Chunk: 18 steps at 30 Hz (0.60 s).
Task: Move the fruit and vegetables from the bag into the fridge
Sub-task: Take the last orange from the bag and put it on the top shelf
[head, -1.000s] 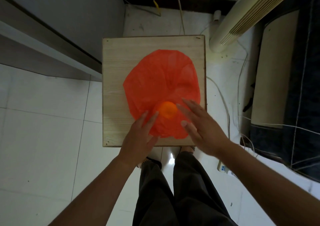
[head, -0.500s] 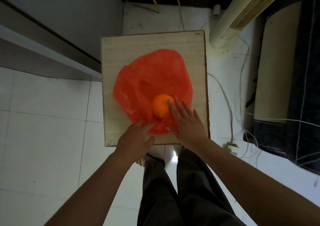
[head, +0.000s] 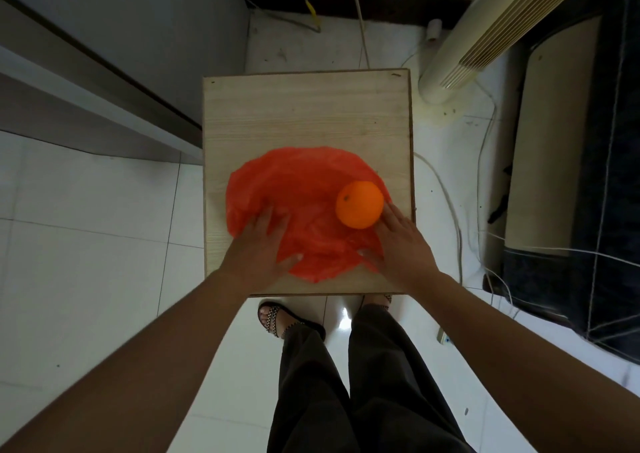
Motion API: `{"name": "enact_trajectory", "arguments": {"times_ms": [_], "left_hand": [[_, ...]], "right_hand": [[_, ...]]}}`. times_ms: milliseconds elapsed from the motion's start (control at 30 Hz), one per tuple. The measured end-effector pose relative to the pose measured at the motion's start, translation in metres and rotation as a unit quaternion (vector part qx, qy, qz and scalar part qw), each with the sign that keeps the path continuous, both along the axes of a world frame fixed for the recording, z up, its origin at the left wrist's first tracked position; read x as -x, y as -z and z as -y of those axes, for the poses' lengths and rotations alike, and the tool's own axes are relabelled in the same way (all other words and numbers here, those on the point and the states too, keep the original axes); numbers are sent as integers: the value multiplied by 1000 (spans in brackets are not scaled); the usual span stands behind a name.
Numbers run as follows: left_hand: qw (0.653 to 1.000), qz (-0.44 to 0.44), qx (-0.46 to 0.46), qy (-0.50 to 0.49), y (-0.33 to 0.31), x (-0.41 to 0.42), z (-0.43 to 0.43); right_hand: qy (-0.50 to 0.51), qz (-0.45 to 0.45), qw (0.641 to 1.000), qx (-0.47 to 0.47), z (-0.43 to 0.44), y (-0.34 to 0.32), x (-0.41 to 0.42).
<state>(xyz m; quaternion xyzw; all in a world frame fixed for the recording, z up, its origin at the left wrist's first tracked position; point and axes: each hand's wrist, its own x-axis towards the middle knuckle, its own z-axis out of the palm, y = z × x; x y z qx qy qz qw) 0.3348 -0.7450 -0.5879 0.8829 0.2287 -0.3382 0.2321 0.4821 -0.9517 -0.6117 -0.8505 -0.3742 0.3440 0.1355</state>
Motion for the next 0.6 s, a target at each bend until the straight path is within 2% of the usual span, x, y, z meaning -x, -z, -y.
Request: {"name": "enact_trajectory", "arguments": {"times_ms": [133,367,500,600], "left_hand": [[994,46,56,-81,-15,9,27],[989,96,54,-95,-24,8,45],[990,95,46,-92,-23,6,46],[990,94,49,-93,-22,8,47]], "right_hand": [[17,-4,999,-37,-3,-18,-2],[141,41,982,-123,-26,-61,-8],[93,39,985,-140,-66,-61,-19],[7,46,994,-97,-88,-47,-23]]}}
